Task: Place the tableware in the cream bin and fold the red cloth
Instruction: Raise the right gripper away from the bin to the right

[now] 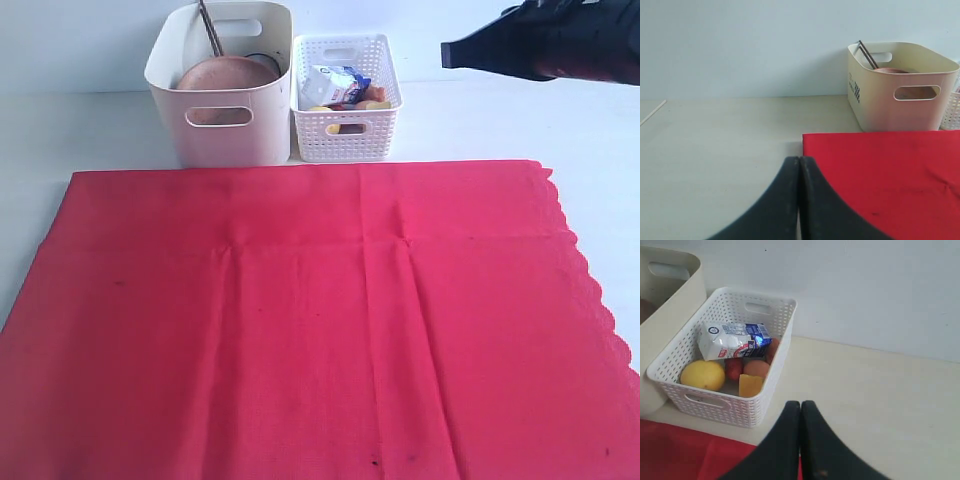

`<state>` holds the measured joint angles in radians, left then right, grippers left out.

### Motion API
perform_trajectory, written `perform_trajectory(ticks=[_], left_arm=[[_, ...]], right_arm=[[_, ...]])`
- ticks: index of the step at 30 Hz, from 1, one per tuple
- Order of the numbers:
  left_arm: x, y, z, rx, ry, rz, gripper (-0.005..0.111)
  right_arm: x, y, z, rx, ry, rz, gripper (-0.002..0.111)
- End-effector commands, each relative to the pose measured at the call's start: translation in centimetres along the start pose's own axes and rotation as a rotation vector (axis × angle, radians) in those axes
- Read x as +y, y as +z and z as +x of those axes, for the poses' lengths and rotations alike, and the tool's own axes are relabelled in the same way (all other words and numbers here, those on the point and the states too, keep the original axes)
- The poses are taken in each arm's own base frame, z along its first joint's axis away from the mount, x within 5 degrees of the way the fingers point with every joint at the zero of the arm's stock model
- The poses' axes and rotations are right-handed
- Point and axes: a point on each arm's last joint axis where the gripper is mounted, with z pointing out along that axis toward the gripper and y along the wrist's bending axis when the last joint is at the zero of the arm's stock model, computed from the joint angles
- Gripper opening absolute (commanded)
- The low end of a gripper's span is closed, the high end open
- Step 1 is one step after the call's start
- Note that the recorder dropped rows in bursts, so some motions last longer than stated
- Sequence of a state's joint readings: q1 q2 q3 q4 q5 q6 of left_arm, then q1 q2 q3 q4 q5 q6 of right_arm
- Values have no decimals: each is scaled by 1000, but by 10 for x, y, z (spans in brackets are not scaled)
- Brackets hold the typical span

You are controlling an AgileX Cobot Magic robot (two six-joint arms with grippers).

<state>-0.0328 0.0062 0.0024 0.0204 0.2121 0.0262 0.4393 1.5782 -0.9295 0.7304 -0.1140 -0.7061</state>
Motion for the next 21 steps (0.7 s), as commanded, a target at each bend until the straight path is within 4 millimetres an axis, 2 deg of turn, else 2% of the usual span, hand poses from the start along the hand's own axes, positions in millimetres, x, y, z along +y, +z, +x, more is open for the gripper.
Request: perform_trajectory(ticks=[1, 5, 12, 14, 21], left_arm=[[0, -1, -1, -12, -3, -3, 0], [0, -1, -1, -12, -3, -3, 0], [0, -1, -1, -12, -3, -3, 0], [0, -1, -1, -12, -3, -3, 0], [0, -1, -1, -12, -3, -3, 0]], right_arm=[[-1, -2, 0, 1, -13, -2, 0], [-1, -10, -7, -21, -13, -8, 0], [3, -51, -26, -70, -12, -81, 0], [1, -61, -25, -97, -11, -65, 0], [-14, -89, 1, -197, 0, 70, 0]])
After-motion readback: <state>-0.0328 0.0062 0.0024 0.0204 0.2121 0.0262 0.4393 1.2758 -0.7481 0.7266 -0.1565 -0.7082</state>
